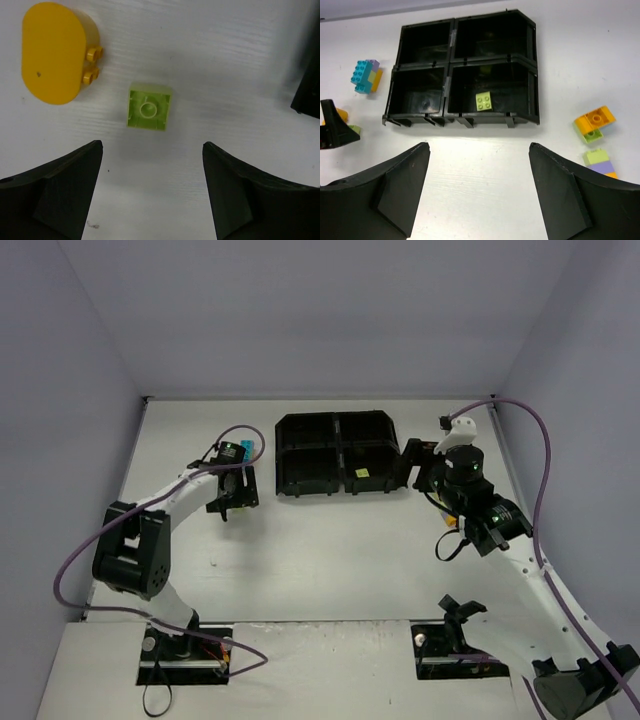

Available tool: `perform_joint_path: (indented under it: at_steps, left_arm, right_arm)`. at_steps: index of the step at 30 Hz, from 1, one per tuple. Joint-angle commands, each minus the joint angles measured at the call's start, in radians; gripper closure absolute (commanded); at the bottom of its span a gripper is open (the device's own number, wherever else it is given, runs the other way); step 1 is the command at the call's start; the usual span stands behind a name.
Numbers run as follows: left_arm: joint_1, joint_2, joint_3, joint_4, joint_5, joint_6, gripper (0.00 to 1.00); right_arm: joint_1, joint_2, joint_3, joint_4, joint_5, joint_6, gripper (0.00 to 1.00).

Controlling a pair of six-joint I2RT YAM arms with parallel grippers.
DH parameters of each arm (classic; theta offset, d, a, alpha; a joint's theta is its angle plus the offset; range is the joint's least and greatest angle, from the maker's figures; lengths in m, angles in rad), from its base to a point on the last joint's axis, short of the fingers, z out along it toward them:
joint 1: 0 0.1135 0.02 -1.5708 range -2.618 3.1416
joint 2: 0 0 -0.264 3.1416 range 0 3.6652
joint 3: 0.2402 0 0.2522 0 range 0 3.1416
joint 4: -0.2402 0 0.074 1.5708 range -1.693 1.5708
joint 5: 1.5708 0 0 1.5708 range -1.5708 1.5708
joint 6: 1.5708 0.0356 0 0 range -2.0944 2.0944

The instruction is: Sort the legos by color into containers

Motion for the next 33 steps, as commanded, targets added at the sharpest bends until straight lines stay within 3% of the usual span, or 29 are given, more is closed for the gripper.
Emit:
perform_joint_path:
  at_steps: [1, 5, 8, 11, 14, 19, 22, 23, 33]
  left_arm:
    - [-0.003, 0.048, 0.064, 0.097, -0.006, 0.031, 0.27]
    - [-0.001, 0.128, 0.099, 0.133, -0.022, 0.048, 0.31]
    - [0.006, 0.2, 0.13, 0.137, -0.013, 0.068, 0.49]
    - [0.008, 0.208, 0.128, 0.152, -0.015, 0.074, 0.82]
    - [0.003, 0.182, 0.122, 0.145, -0.015, 0.08, 0.99]
    - [-0.082, 0.028, 0.172, 0.114, 0.019, 0.105, 1.0]
    - [-0.19, -0.019, 0.243, 0.114, 0.03, 0.119, 1.0]
    - [-0.266, 0.002, 0.348, 0.108, 0.039, 0.128, 1.0]
    - [-0.418, 0.321, 0.813, 0.074, 0.042, 0.122, 1.0]
  right_arm:
    - [-0.001, -0.032, -0.021, -0.009, 0.026, 0.035, 0.23]
    - [-0.001, -0.071, -0.051, -0.03, 0.018, 0.052, 0.23]
    - [-0.001, -0.091, -0.064, -0.046, 0.026, 0.049, 0.23]
    - [-0.001, -0.102, -0.068, -0.052, 0.035, 0.049, 0.22]
    - [-0.001, -0.11, -0.071, -0.053, 0.039, 0.046, 0.22]
    - [-0.001, -0.124, -0.074, -0.059, 0.052, 0.048, 0.22]
    - [-0.001, -0.136, -0.076, -0.064, 0.064, 0.046, 0.22]
    - [-0.001, -0.145, -0.079, -0.067, 0.07, 0.048, 0.22]
    - [-0.001, -0.137, -0.045, -0.075, 0.093, 0.043, 0.21]
